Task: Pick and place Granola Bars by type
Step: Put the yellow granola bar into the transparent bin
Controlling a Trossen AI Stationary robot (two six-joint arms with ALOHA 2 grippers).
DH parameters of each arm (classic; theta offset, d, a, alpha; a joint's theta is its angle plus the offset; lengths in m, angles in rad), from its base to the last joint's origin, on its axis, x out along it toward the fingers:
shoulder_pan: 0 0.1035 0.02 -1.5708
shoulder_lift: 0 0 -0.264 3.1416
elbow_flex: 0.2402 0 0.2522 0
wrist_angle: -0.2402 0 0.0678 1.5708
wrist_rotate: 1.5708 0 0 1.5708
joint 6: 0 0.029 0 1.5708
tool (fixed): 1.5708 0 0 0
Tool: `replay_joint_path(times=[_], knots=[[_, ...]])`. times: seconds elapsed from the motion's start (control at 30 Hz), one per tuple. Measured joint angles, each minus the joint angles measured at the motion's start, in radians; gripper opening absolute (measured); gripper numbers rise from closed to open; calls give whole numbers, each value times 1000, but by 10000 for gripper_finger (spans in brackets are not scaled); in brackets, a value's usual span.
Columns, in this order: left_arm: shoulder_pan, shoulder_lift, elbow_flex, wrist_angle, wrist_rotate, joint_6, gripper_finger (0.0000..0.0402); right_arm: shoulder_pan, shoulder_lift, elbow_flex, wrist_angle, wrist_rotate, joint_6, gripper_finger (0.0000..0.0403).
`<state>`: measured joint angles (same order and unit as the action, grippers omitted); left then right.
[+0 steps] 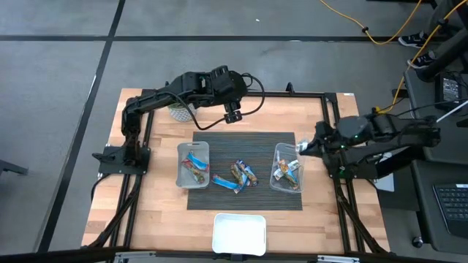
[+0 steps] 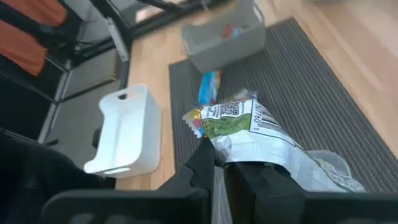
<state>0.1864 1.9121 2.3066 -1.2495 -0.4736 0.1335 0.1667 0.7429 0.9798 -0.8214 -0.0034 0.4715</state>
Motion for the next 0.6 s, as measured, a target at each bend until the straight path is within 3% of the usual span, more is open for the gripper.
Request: replay_joint_path(times=[0.23, 0.47, 0.6], knots=[[0, 0, 0, 0, 4, -16, 182, 49, 135, -8, -61, 89, 87, 27], [0, 0, 0, 0, 5, -16, 181, 92, 280, -134, -14, 27, 81, 27], [0, 0, 0, 1, 6, -16, 178, 107, 341, -183, 33, 42, 68, 27]])
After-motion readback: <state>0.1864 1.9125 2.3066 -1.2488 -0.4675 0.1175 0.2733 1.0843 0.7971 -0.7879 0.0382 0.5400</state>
